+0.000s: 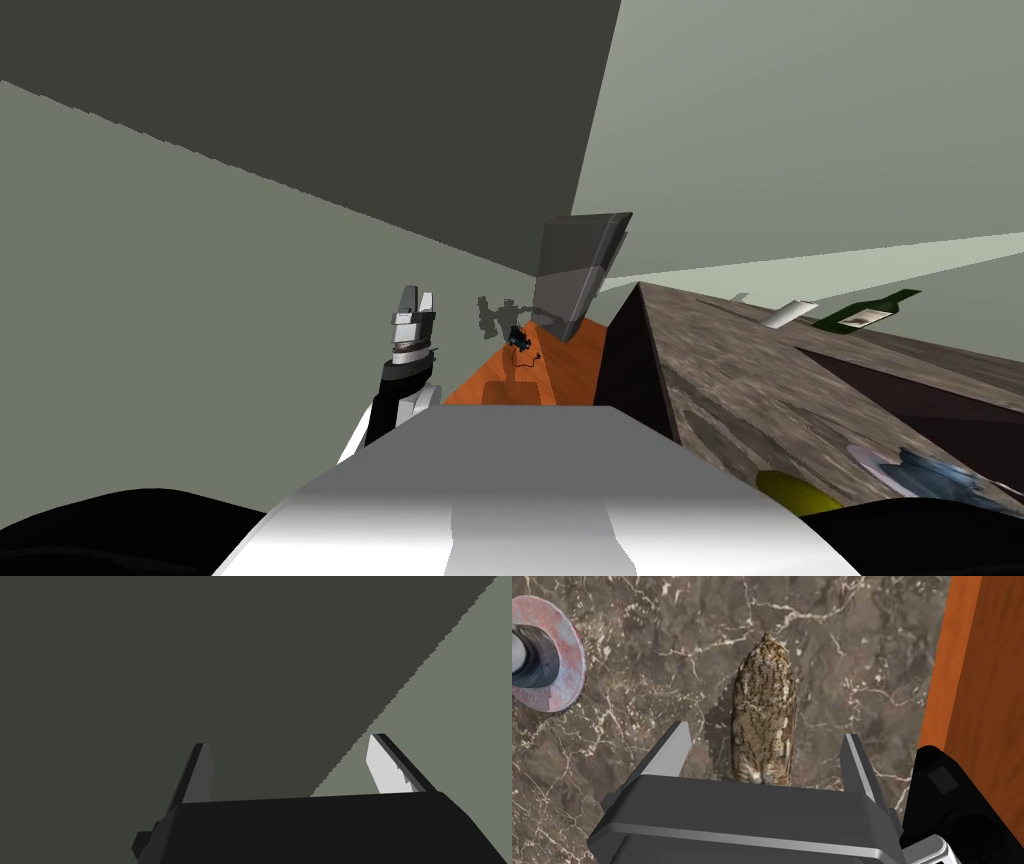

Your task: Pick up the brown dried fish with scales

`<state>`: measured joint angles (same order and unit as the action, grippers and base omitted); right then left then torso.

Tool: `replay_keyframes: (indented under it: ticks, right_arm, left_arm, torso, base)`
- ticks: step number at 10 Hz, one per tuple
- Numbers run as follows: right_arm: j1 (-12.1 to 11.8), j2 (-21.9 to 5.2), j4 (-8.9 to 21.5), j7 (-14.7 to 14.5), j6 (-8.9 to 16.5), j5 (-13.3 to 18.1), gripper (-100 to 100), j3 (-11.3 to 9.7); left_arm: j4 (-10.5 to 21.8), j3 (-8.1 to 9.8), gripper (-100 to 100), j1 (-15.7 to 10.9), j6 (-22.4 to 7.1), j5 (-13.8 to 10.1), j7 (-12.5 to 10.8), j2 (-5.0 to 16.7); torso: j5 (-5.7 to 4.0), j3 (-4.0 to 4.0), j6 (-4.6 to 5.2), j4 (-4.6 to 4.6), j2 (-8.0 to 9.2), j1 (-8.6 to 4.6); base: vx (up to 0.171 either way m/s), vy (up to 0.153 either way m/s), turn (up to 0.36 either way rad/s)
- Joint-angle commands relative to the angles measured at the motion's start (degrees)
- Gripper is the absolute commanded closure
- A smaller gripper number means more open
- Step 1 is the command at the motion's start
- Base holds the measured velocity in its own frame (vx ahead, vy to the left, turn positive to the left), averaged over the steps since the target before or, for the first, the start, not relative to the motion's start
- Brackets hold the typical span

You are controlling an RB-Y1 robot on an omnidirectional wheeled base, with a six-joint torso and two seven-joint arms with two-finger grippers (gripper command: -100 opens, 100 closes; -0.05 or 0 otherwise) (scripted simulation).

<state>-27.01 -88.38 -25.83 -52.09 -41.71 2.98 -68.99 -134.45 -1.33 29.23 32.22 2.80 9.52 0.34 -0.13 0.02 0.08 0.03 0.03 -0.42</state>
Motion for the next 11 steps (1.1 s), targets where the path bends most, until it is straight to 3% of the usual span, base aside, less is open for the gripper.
replay_keyframes:
  ticks: [1,2,3,5,8,9,10,11]
  right_arm:
    - [1.39,1.11,-1.89,-1.22,0.72,-0.56,-100,-0.28]
    - [1.39,1.11,-0.71,-1.22,0.72,-0.56,-100,-0.28]
    - [1.39,1.11,-1.82,-1.22,0.72,-0.56,-100,-0.28]
    - [3.28,4.51,-3.19,-2.27,0.21,-0.91,-100,-0.35]
    - [3.27,4.44,-2.76,-2.30,-0.31,-0.89,-100,-0.36]
    - [3.29,4.41,-2.89,-2.25,-0.16,-0.88,0,-0.36]
    - [2.80,4.18,-4.44,-0.18,0.60,1.98,-100,2.23]
    - [2.80,4.18,-4.44,-0.18,0.60,2.84,-100,2.23]
  left_arm:
    - [0.00,0.00,0,0.00,0.00,0.00,0.00,0.00]
    - [0.00,0.00,0,0.00,0.00,0.00,0.00,0.00]
    - [0.00,0.00,0,0.00,0.00,0.00,0.00,0.00]
    - [0.00,-0.01,0,0.00,0.00,0.00,0.00,-0.01]
    - [0.00,-0.01,0,0.00,0.00,0.00,0.00,-0.01]
    - [0.00,-0.01,0,0.00,0.00,0.00,0.00,-0.01]
    - [0.00,-0.01,0,0.00,0.00,0.00,0.00,-0.01]
    - [0.00,-0.01,0,0.00,0.00,0.00,0.00,-0.01]
  torso:
    - [0.00,0.00,0.00,0.00,0.00,0.00]
    - [-0.02,0.00,-0.01,0.00,0.00,0.02]
    - [0.04,0.02,0.01,0.01,0.04,0.16]
    - [0.05,0.05,0.00,0.03,0.09,0.29]
    - [0.09,0.06,0.01,0.02,0.10,0.34]
    - [0.11,0.07,0.02,0.03,0.12,0.39]
    - [0.11,0.08,0.02,0.03,0.14,0.41]
    - [0.11,0.09,0.04,0.04,0.15,0.39]
  base:
    - [0.030,-0.087,0.024]
    - [0.022,-0.053,0.022]
    - [0.007,-0.015,-0.002]
    - [0.020,-0.037,0.024]
    - [0.009,-0.018,0.004]
    - [0.000,0.000,0.000]
    - [-0.001,-0.011,-0.053]
    - [-0.003,-0.012,-0.030]
